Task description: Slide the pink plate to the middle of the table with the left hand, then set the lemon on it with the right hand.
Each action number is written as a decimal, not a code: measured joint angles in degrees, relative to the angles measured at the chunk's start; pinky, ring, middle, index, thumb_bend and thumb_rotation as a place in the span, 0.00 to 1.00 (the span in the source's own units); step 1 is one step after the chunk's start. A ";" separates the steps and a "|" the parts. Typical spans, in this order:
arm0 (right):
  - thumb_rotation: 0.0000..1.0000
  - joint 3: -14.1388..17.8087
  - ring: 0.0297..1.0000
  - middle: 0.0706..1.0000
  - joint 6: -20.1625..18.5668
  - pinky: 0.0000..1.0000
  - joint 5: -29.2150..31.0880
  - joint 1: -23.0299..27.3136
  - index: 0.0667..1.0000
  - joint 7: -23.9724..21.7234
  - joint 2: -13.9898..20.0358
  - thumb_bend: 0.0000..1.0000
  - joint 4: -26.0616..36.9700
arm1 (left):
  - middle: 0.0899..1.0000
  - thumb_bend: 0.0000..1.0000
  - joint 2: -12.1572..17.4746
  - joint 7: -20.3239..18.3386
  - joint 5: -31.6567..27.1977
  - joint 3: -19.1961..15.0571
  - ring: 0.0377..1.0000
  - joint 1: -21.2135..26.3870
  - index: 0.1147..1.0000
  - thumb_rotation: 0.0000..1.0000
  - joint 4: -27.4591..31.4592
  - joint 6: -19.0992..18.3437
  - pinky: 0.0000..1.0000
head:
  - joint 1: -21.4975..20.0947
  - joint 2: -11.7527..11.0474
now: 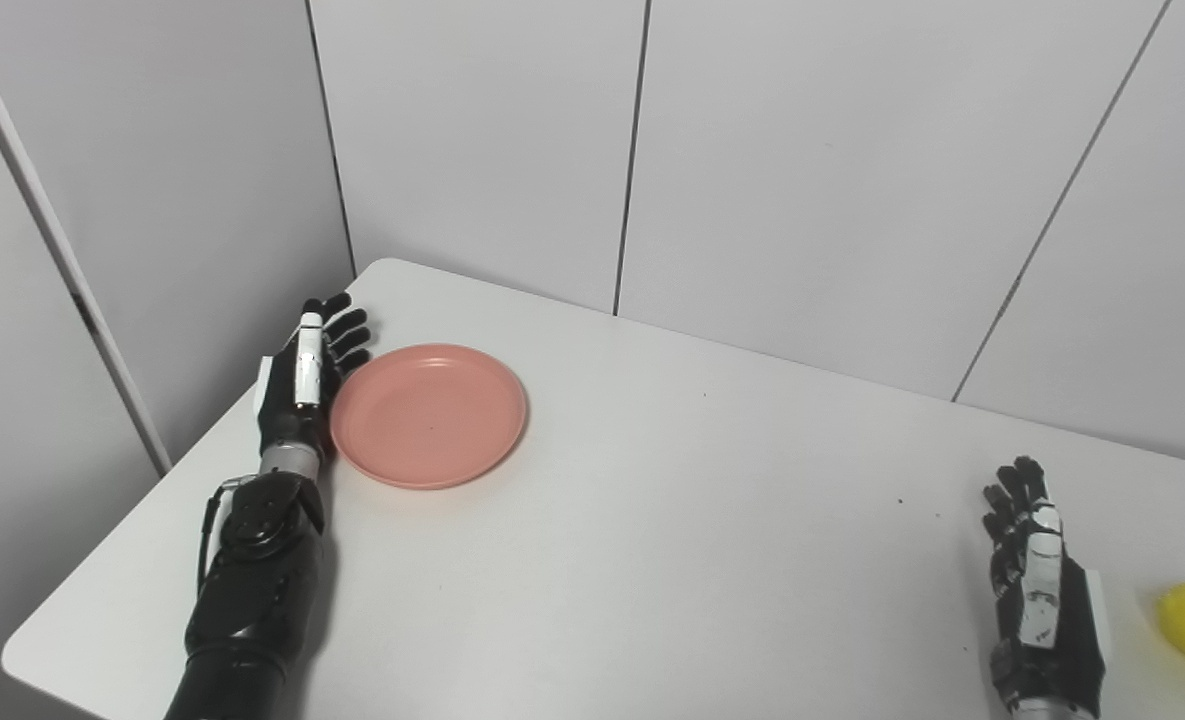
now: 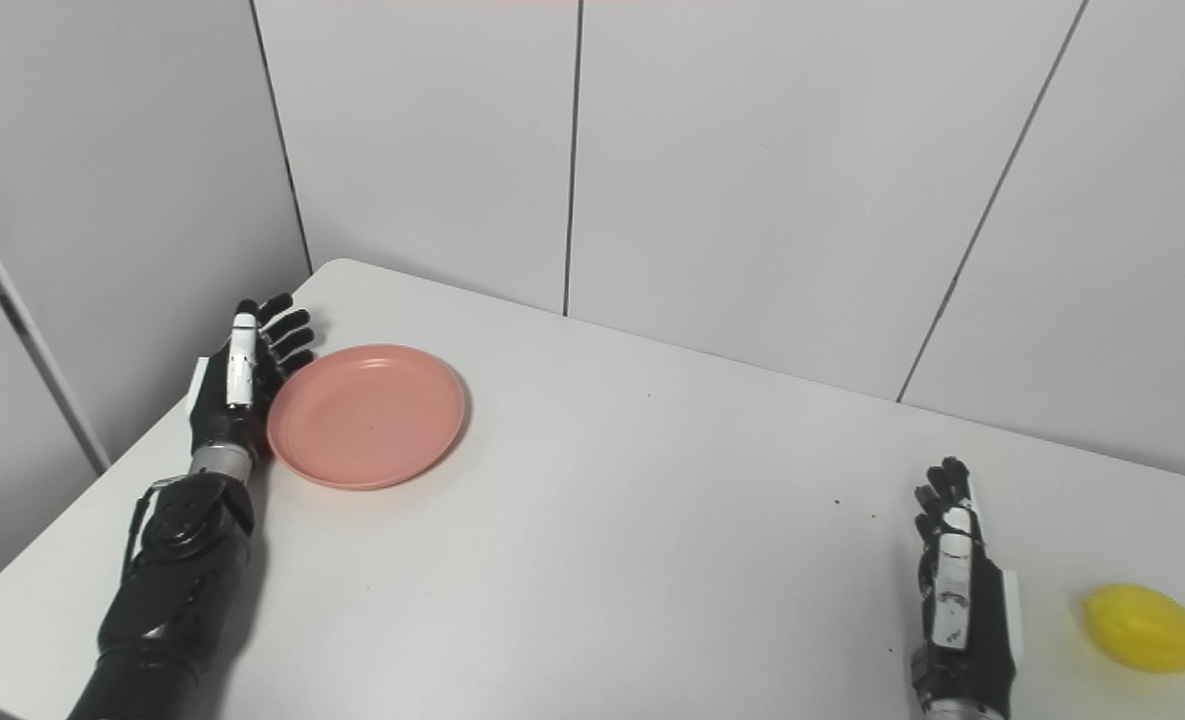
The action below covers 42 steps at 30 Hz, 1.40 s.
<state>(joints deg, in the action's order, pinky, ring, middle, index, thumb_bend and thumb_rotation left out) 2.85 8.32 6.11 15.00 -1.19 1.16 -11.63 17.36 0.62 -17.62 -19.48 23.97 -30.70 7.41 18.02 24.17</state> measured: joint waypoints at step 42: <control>1.00 0.14 0.94 0.93 0.00 0.99 -0.88 -0.17 0.93 0.53 -0.50 0.68 0.47 | 0.80 0.39 -10.00 -1.54 7.45 13.24 0.82 1.21 0.78 1.00 7.48 -8.37 0.83 | -1.93 1.58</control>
<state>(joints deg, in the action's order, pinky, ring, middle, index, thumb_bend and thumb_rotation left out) 2.99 8.32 5.22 14.82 -0.66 0.67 -11.17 7.36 -0.92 -10.17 -6.24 25.19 -23.21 -0.96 16.08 25.75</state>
